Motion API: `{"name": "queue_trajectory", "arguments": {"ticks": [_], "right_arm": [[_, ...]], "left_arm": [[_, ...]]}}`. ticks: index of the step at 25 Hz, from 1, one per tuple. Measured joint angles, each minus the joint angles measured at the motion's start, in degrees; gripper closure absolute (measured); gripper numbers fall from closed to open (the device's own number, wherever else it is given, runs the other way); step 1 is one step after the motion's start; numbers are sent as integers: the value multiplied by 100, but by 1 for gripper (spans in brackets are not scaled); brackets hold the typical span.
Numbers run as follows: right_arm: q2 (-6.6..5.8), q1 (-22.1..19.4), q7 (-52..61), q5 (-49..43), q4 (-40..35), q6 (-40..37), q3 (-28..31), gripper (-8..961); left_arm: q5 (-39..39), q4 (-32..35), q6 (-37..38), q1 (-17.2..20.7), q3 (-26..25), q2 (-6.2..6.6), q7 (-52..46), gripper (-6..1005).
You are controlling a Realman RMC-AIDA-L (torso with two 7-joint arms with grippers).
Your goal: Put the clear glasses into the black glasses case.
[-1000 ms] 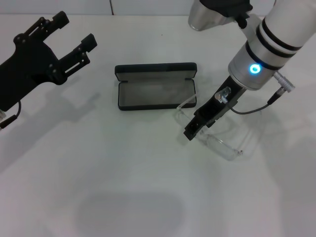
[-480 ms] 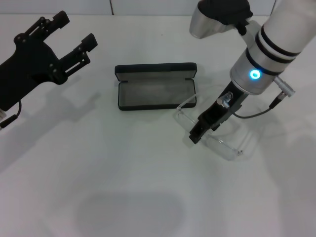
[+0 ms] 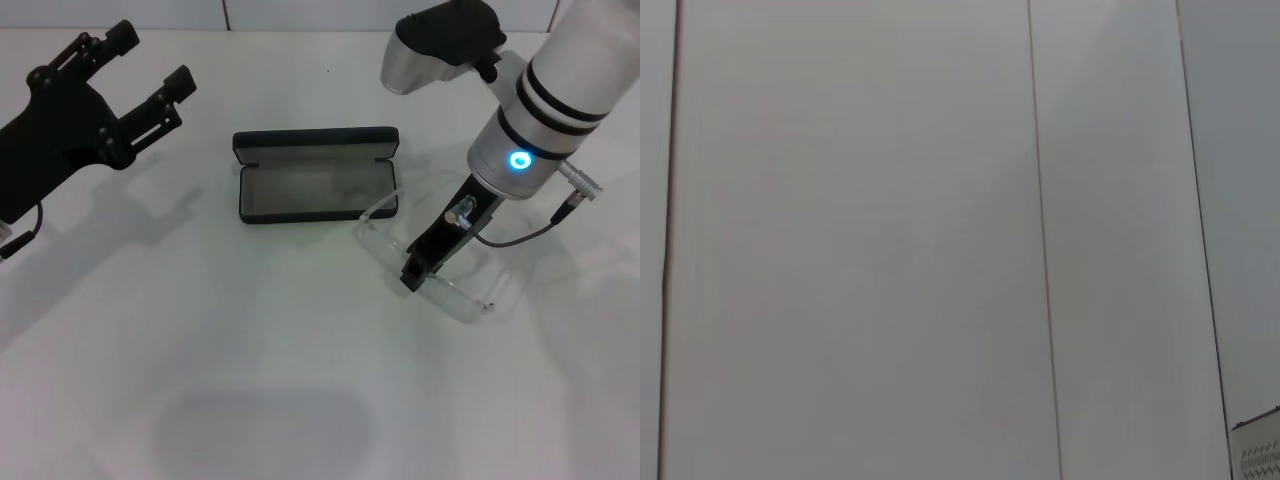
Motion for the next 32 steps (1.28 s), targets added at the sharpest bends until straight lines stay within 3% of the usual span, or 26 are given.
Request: {"name": "queue_trajectory", "arguments": {"ticks": [1, 3, 9, 17, 32], "right_arm": [[0, -8, -1, 1, 2, 2, 9, 418], [0, -19, 1, 15, 2, 5, 19, 629], [-8, -32, 47, 30, 1, -43, 33, 781], [-33, -112, 195, -16, -507, -401, 163, 784], [-60, -1338, 129, -415, -3106, -1414, 1521, 834]], "left_arm": [[-2, 0, 0, 0, 0, 0, -1, 245], [-9, 0, 3, 0, 0, 0, -1, 245], [-12, 0, 4, 0, -3, 0, -3, 245], [-18, 4, 14, 39, -32, 8, -3, 246], [-81, 38, 35, 6, -175, 9, -5, 247]]}}
